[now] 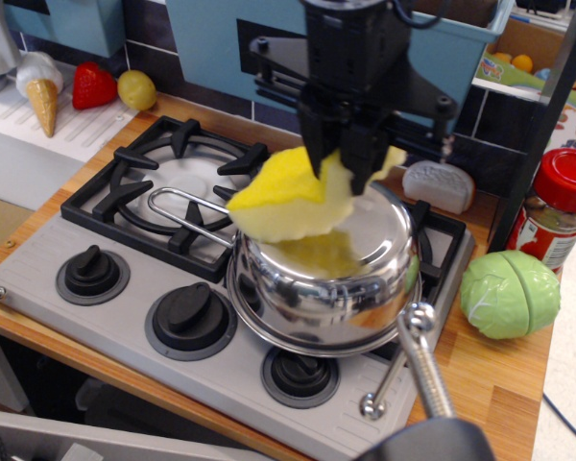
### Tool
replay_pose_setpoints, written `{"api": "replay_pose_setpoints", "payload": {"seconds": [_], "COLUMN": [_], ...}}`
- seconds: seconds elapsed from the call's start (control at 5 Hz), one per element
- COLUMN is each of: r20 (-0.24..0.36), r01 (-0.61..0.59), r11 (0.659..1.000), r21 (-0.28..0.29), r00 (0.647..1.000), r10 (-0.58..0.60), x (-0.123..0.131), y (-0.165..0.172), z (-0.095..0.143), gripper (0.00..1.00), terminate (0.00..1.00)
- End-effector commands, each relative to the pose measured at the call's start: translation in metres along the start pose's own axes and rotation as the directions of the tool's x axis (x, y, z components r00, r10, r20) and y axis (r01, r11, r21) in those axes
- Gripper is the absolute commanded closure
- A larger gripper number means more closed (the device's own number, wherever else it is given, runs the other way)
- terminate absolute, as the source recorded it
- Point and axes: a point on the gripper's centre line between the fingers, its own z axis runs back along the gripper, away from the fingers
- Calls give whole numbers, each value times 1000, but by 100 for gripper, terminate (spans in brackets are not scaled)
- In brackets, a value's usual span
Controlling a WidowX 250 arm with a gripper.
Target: Wipe pot with sponge
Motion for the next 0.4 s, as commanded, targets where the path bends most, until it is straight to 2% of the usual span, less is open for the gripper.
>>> {"api": "replay_pose_setpoints", "payload": {"seconds": [0.0,0.2], "r20": [4,-12], "r01": [2,3], "r11": [999,998], "r21": [-33,-59], "r00": [1000,1000], "r10": [-2,-4], "x": [10,14], "y": [-50,-77], "z": [6,13], "gripper": [100,100], "terminate": [0,100]}}
